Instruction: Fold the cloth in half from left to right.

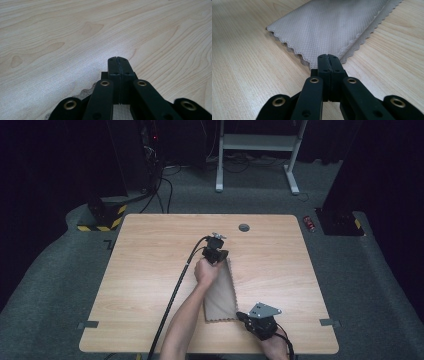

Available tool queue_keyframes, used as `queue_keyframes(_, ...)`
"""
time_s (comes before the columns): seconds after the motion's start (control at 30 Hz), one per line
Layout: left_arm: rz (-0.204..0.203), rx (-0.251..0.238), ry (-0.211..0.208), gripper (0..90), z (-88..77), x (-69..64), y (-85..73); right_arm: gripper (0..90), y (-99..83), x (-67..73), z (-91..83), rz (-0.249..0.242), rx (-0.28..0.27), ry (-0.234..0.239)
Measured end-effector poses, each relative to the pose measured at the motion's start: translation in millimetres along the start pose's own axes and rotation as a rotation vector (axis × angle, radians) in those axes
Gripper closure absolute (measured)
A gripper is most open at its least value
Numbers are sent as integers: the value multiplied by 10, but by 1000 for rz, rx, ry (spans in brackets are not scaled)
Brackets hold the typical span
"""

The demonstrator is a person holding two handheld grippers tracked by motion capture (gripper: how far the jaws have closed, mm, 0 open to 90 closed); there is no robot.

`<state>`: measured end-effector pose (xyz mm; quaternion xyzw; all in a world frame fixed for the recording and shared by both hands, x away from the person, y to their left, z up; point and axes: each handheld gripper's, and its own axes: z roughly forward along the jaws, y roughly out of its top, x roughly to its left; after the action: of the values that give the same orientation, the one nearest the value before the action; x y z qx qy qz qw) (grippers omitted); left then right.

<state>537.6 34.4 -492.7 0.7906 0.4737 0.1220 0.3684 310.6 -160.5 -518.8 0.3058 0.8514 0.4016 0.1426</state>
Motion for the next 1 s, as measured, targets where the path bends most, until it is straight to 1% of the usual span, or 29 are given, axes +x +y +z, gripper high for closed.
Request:
queue_keyframes(0.17,-1,1,0,892,27,-7,-10,889,-12,-11,12,7,9,4)
queue_keyframes(0.23,-12,-5,-4,847,30,-9,-13,866,-11,-22,27,15,21,17)
queue_keyframes(0.3,-15,-14,-6,765,5,-11,-23,814,-3,-30,34,24,17,16)
queue_keyframes(0.4,6,-27,27,670,-101,-4,-36,767,32,-64,11,33,-8,1)
queue_keyframes(0.5,-3,-49,52,606,-262,46,-66,738,78,-134,-32,46,-35,-20)
queue_keyframes(0.6,5,-40,85,567,-384,98,-170,708,115,-225,-41,62,-42,-34)
queue_keyframes(0.63,11,-35,97,559,-402,112,-202,699,124,-249,-33,64,-39,-37)
queue_keyframes(0.7,10,-21,122,552,-433,159,-300,685,139,-278,-7,68,-20,-37)
queue_keyframes(0.87,-13,-12,147,535,-434,243,-444,655,156,-319,75,59,21,-43)
queue_keyframes(0.97,13,1,183,526,-421,265,-512,639,154,-335,113,50,38,-40)
queue_keyframes(1.0,9,4,191,524,-410,269,-532,639,154,-336,120,47,43,-40)
